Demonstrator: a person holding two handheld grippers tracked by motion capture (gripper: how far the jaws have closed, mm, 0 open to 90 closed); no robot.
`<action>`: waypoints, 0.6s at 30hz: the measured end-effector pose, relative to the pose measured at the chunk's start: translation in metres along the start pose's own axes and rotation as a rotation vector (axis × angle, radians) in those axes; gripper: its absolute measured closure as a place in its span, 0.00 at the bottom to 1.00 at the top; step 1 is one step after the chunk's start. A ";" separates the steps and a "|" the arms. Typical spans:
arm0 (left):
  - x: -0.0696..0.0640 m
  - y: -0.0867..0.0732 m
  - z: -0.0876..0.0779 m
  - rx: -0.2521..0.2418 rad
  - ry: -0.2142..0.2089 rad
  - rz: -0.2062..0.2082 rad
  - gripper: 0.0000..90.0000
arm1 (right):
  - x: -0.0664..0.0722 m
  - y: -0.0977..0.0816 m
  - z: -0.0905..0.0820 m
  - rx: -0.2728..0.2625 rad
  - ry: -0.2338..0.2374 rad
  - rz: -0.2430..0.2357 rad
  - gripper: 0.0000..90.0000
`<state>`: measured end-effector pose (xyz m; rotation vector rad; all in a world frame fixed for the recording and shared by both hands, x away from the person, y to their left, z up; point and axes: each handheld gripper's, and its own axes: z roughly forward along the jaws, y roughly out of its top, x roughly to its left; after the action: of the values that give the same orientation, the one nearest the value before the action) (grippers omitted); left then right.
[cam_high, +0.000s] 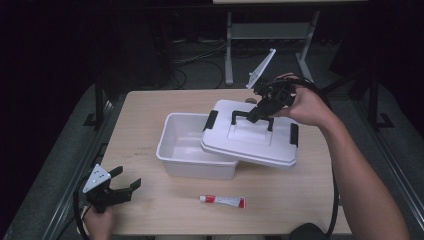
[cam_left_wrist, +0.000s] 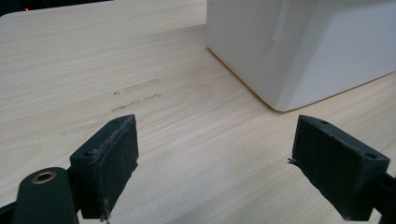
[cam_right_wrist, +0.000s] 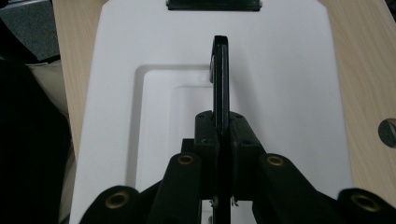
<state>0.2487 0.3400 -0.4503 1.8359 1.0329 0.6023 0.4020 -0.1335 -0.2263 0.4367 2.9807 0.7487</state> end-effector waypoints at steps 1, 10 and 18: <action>0.000 0.000 0.000 0.000 0.000 0.000 0.15 | 0.000 -0.002 -0.001 0.003 -0.002 0.004 0.93; 0.000 0.000 -0.001 -0.001 0.001 0.001 0.15 | -0.001 -0.020 -0.010 -0.007 -0.017 0.031 0.93; -0.001 0.000 0.000 0.000 0.003 0.005 0.15 | -0.001 -0.035 -0.016 -0.018 -0.025 0.052 0.93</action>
<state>0.2485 0.3389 -0.4502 1.8392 1.0305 0.6081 0.3924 -0.1705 -0.2282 0.5201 2.9479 0.7677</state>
